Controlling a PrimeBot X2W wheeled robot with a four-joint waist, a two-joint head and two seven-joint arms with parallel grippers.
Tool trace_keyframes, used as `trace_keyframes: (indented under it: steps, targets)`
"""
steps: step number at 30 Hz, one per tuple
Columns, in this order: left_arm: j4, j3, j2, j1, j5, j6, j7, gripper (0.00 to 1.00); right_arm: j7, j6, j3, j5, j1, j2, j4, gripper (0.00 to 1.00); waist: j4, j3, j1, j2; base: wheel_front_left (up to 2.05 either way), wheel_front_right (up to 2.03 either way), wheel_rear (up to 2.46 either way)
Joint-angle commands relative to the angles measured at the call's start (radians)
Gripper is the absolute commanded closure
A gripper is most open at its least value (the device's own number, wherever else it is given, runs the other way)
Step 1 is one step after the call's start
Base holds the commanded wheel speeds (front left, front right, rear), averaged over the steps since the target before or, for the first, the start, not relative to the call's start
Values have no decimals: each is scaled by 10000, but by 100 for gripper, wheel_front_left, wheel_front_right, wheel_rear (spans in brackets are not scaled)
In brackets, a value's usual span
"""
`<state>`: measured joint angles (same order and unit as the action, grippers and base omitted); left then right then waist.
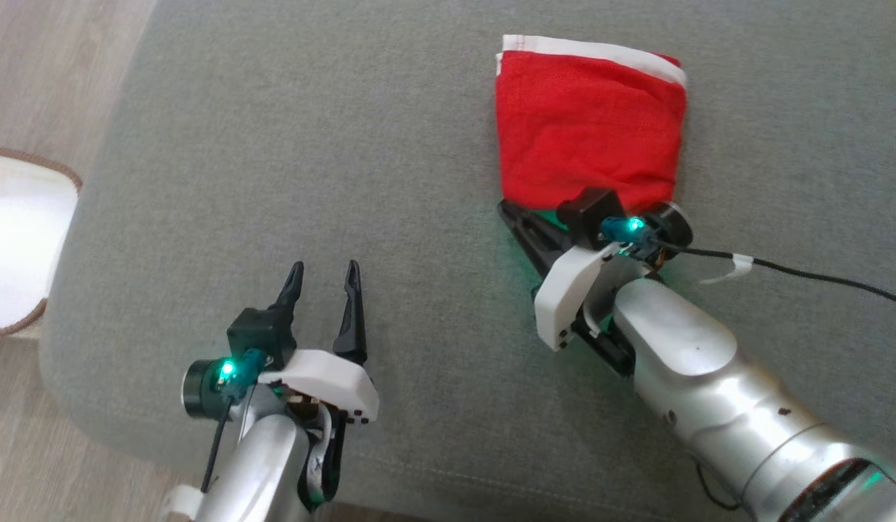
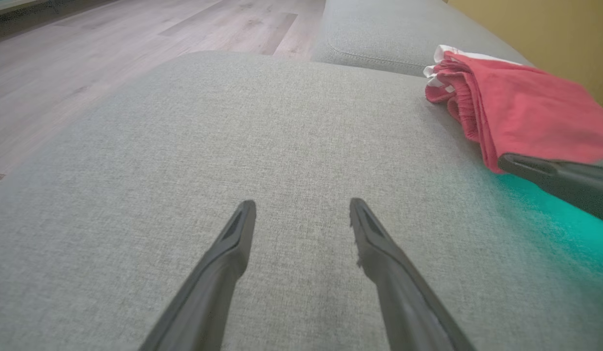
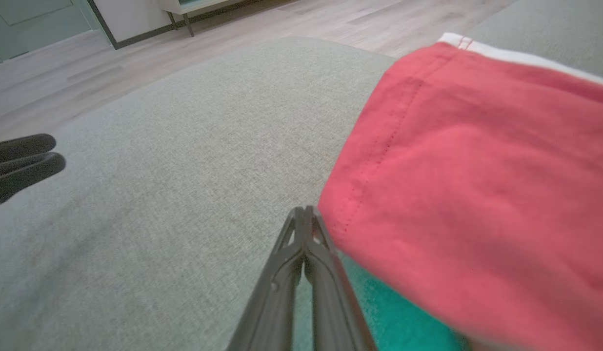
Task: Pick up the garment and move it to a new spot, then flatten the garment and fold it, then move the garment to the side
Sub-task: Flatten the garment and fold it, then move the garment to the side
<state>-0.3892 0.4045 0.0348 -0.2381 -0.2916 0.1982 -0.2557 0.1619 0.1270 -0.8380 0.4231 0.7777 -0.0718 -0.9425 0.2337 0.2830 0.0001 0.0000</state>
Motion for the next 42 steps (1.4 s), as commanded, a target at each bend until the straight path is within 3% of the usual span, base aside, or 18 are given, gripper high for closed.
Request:
trace_keyframes:
  steps: [1, 8, 16, 17, 18, 19, 20, 26, 31, 42]
  targets:
    - [279, -407, 154, -255, 103, 29, -61, 0, 38, 37, -148, 216, -38, 216, 331, 100, -140, -89, -1, 0, 0, 0, 0]
    - [288, -762, 154, -218, 409, -54, -61, 0, 845, 37, 128, 1325, 86, 189, 808, 100, -875, -435, -1, 0, 0, 0, 0]
    - [228, -1351, 154, 15, 821, -93, -61, 0, 994, 37, 3001, 1127, -910, -37, 2010, 100, -1836, -896, -1, 0, 0, 0, 0]
    - [184, -1439, 154, 45, 870, -113, -61, 0, 995, 37, 3342, 977, -1132, -42, 2065, 89, -1924, -944, -1, 0, 0, 0, 0]
    - [162, -1533, 154, 71, 914, -131, -61, 0, 995, 37, 3641, 830, -1351, -32, 2107, 54, -2010, -981, -1, 0, 0, 0, 0]
    - [149, -1622, 154, 98, 956, -145, -61, 0, 995, 37, 3937, 658, -1555, -20, 2154, 11, -2087, -1015, -1, 0, 0, 0, 0]
    - [140, -1706, 154, 130, 988, -158, -61, 0, 996, 37, 4218, 417, -1747, -9, 2215, 0, -2154, -1047, -1, 0, 0, 0, 0]
    - [46, -2115, 154, 329, 1144, -242, -61, 0, 997, 37, 5903, -1215, -2858, 127, 2589, 0, -2393, -1289, -1, 0, 0, 0, 0]
    - [0, -2284, 154, 577, 1228, -269, -61, 0, 997, 37, 6811, -1859, -3533, 201, 2847, 0, -2463, -1548, -1, 0, 0, 0, 0]
    - [150, -2365, 154, 997, 1336, -269, -61, 0, 998, 37, 6803, -1586, -4208, 214, 3102, 0, -2396, -1743, -1, 0, 0, 0, 0]
